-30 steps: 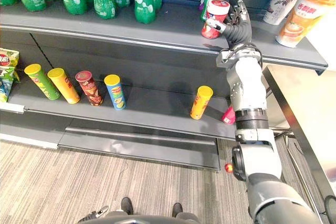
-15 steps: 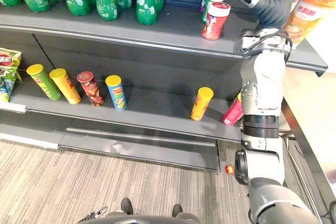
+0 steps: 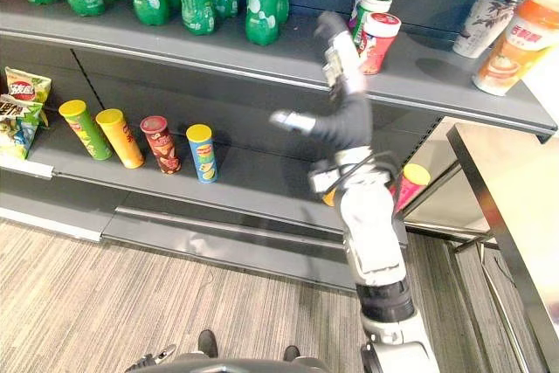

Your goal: Put the gum and the chips on the shelf.

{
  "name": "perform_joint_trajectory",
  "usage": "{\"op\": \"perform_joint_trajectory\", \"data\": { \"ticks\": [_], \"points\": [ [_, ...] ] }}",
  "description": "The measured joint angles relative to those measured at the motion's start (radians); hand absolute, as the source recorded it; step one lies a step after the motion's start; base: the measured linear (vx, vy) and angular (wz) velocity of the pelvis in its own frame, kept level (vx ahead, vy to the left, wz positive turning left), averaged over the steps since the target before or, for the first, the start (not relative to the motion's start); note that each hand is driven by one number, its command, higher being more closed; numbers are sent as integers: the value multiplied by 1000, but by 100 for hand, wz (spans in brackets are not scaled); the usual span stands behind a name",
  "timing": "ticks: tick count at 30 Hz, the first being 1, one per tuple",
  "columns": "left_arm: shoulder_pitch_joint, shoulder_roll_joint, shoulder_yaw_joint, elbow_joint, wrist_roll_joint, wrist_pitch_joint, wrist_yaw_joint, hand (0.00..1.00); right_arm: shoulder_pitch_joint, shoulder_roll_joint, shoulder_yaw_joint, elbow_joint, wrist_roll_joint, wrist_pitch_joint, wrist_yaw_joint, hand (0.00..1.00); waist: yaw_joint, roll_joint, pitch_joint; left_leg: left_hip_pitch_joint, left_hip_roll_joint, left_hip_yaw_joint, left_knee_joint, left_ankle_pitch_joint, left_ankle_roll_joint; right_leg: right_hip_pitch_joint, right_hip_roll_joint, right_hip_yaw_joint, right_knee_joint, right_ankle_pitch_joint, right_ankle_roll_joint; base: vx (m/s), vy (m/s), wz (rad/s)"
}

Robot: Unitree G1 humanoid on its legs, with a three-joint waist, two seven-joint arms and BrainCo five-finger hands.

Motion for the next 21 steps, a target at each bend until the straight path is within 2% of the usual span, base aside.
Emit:
{"op": "perform_joint_trajectory", "data": {
  "ticks": [3, 11, 13, 17, 21],
  "points": [
    [2, 1, -1, 2, 5, -5, 1, 0, 91, 0, 123, 0, -38, -1, 63, 0, 0, -3, -1, 0, -1, -2, 0, 0, 0, -3, -2, -2, 13, -6, -1, 34, 11, 4],
    [2, 5, -11, 5, 34, -22, 4, 0, 239, -8, 201, 13, -37, -10, 111, 0, -3, -7, -4, 0, -3, -3, 0, 0, 0, -7, -4, -2, 16, -13, 0, 0, 0, 0],
    [0, 5, -10, 15, 34, -25, 4, 0, 297, -9, 240, 72, -37, -15, 138, 0, -4, -6, -4, 1, -5, -5, 0, 0, 0, -4, -5, -6, 18, -23, -3, 29, 8, 6],
    [-2, 0, -1, 18, 34, -26, 4, 0, 414, -6, 252, 279, -34, 11, 222, 0, -3, -4, -3, -4, -11, -15, 0, -2, 1, -4, -10, -14, 18, -28, 3, 39, 13, 9],
    [-2, -5, 2, 18, 43, -26, 11, 0, 482, 30, 126, 556, -84, 53, 227, 0, -7, 1, 0, -16, -23, -30, 0, -6, 7, -11, -22, -28, 26, -35, 8, 42, 33, 12]
  ]
}}
